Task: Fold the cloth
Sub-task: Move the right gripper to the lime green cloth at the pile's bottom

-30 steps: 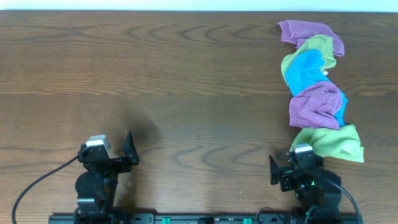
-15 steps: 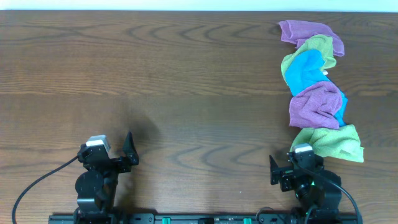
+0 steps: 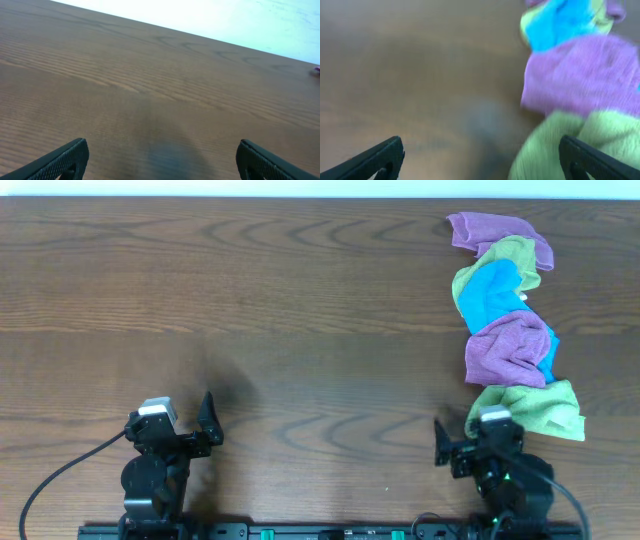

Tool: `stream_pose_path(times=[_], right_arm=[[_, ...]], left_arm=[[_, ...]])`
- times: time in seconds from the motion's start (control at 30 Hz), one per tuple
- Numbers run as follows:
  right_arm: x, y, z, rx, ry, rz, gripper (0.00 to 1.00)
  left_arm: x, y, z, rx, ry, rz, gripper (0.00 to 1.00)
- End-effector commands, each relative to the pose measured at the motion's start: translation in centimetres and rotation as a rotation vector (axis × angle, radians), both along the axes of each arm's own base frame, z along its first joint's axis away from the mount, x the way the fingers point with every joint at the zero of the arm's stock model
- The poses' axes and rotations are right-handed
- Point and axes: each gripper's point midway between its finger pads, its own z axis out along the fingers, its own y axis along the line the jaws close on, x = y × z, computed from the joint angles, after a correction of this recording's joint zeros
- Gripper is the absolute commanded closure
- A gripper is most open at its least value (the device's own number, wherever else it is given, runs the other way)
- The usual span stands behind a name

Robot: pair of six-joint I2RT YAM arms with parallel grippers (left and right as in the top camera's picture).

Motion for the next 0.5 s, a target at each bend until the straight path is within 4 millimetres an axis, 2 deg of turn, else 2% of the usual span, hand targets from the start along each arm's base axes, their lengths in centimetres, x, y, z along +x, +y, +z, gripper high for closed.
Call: stream_pose_path(times=[0.0, 0.03, 0.07, 0.13, 0.23, 0.33, 0.47], right_arm=[[0.6, 0.2, 1.2, 0.415, 0.011, -0.17, 0.01], [0.6, 0.1, 1.4, 0.54, 0.022, -0.229, 0.01], [0.8, -0.5, 1.7, 0.584, 0.006, -0.285, 0.01], [1.4, -3.2, 3.2, 0.634, -0.1, -0.438, 0.01], [1.6, -4.7, 4.2, 0.74, -0.171, -0.545, 0.01], [0.8, -6.4, 2.5, 0.869, -0.144, -0.723, 0.01], [-0.2, -7.0, 0.0, 0.969, -0.071, -0.858, 0.01]], left_arm=[[0.0, 0.4, -1.2, 0.01, 0.024, 0.019, 0.05], [0.0, 0.4, -1.2, 0.01, 0.024, 0.019, 0.05], [0.0, 0.4, -1.2, 0.01, 0.024, 0.019, 0.05], [0.0, 0.4, -1.2, 0.01, 0.024, 0.019, 0.05], [0.0, 0.4, -1.2, 0.01, 0.024, 0.019, 0.05], [0.0, 0.4, -1.2, 0.01, 0.024, 0.019, 0.05], [0.0, 0.4, -1.2, 0.01, 0.024, 0.019, 0.05]])
